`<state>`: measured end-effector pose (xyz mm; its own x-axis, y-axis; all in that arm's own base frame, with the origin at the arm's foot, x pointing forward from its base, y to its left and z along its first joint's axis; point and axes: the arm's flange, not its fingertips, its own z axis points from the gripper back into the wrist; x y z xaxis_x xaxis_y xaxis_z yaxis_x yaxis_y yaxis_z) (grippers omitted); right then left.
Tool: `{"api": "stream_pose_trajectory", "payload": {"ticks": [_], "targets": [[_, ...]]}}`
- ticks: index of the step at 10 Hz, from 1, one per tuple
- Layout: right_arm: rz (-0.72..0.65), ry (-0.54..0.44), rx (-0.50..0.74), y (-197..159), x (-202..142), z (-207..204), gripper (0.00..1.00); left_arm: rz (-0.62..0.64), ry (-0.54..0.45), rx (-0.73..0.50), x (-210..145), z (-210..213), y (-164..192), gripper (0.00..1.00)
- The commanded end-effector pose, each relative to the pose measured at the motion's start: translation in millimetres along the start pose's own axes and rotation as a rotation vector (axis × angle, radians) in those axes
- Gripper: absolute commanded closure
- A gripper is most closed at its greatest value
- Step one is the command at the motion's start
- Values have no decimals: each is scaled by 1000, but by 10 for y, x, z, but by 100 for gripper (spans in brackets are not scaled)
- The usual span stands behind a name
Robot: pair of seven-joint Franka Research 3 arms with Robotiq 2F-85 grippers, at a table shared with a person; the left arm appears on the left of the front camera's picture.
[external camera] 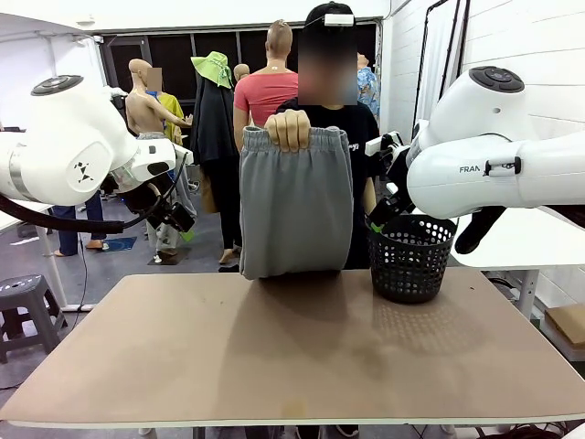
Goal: Fold the training pants.
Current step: Grab both ends of the Training pants handed by a person.
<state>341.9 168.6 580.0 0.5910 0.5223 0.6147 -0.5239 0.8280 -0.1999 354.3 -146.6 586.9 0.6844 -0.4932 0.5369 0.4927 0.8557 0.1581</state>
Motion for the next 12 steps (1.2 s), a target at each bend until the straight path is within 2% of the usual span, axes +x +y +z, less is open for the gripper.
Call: {"api": "stream_pose_trajectory", "payload": {"ticks": [1, 10, 12], "targets": [[8, -1, 1, -8, 5, 7, 0, -2, -2, -11, 2, -3, 1, 0], [0, 0, 0, 0, 0, 0, 0, 0, 0, 0, 0, 0, 0, 0], [193, -24, 4, -122, -26, -11, 0, -164, 19, 33, -29, 48, 49, 0]]}}
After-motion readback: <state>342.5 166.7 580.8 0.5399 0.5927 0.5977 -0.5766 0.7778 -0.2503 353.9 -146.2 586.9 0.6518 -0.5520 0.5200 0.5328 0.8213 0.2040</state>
